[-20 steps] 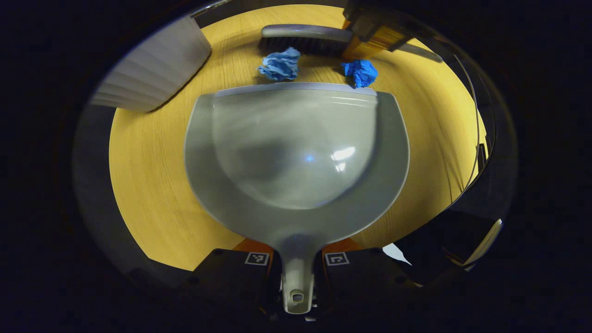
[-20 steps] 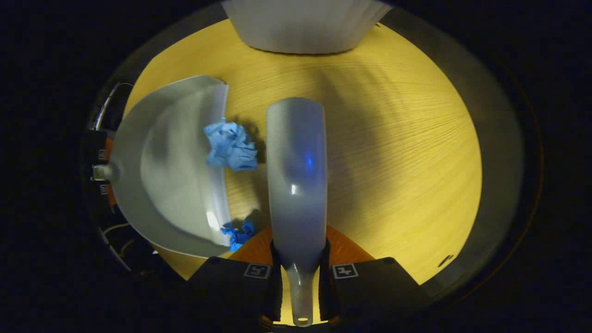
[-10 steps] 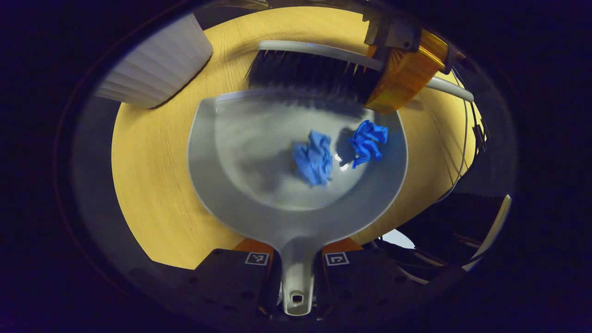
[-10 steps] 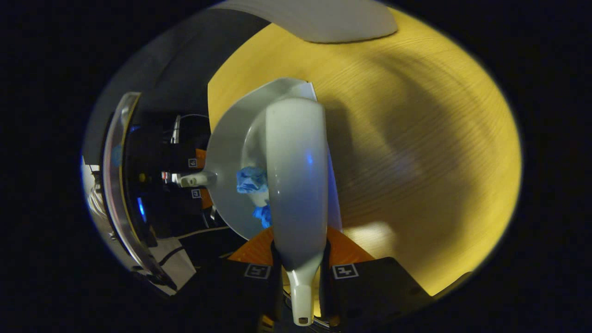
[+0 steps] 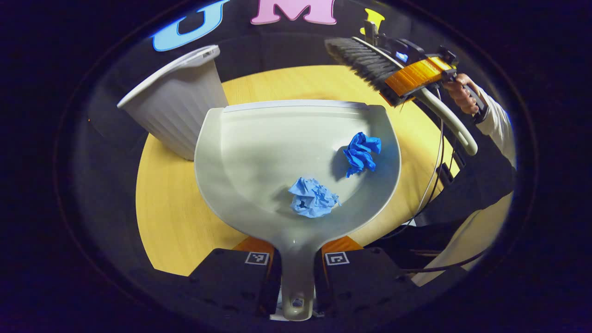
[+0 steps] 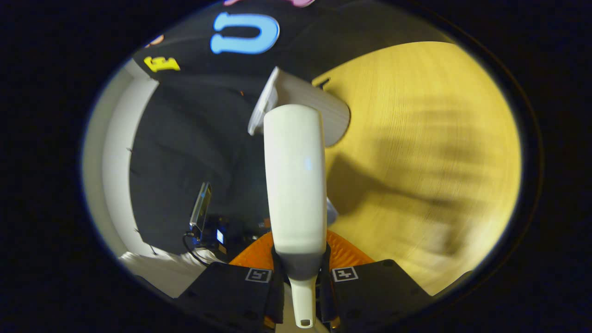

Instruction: Pick up the small broom and dustpan from the desktop, sweep the trash into the dustpan with the broom, and then empty the trash into the garbage bin.

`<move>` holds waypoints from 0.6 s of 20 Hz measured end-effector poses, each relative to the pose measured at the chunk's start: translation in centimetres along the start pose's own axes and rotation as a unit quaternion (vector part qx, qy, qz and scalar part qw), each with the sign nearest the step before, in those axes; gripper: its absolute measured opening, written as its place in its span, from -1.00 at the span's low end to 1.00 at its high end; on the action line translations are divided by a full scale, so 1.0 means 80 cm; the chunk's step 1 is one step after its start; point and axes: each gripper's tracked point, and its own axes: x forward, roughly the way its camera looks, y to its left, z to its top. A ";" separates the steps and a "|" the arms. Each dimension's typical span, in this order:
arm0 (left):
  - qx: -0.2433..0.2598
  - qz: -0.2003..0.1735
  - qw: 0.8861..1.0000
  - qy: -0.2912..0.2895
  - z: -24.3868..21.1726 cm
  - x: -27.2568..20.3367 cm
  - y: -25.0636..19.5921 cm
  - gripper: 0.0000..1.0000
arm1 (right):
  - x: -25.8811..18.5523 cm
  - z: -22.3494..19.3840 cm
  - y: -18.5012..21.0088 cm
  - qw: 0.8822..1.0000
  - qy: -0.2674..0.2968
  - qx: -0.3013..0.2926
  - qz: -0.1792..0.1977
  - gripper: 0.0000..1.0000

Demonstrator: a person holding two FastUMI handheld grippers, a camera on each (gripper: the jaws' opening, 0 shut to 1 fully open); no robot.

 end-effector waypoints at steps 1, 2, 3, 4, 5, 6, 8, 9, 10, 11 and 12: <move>0.011 0.007 1.000 -0.024 0.015 -0.011 0.005 -0.46 | -0.009 0.010 -0.012 0.999 -0.032 0.014 0.020 -0.35; 0.019 0.015 0.999 -0.044 0.033 -0.024 0.012 -0.46 | -0.011 0.011 -0.027 0.998 -0.057 0.022 0.030 -0.34; 0.019 0.019 0.998 -0.064 0.051 -0.031 0.019 -0.46 | -0.010 -0.002 -0.044 0.996 -0.078 0.028 0.034 -0.35; 0.016 0.022 0.997 -0.074 0.068 -0.040 0.030 -0.45 | -0.008 -0.008 -0.065 0.994 -0.099 0.031 0.036 -0.34; 0.011 0.031 0.996 -0.081 0.086 -0.047 0.047 -0.45 | -0.019 -0.013 -0.080 0.992 -0.115 0.038 0.041 -0.35; 0.011 0.050 0.995 -0.087 0.102 -0.054 0.069 -0.45 | -0.031 -0.014 -0.090 0.990 -0.127 0.046 0.047 -0.34; 0.032 0.115 0.989 -0.082 0.132 -0.067 0.132 -0.45 | -0.054 -0.028 -0.104 0.986 -0.143 0.056 0.058 -0.34; 0.049 0.155 0.985 -0.066 0.142 -0.069 0.164 -0.47 | -0.061 -0.041 -0.118 0.986 -0.146 0.058 0.053 -0.34; 0.068 0.191 0.978 -0.045 0.143 -0.069 0.190 -0.45 | -0.066 -0.050 -0.134 0.986 -0.148 0.058 0.043 -0.35; 0.088 0.221 0.971 -0.022 0.147 -0.068 0.215 -0.45 | -0.070 -0.060 -0.147 0.987 -0.149 0.057 0.035 -0.35; 0.104 0.248 0.963 -0.002 0.134 -0.065 0.218 -0.47 | -0.073 -0.067 -0.159 0.986 -0.151 0.057 0.029 -0.34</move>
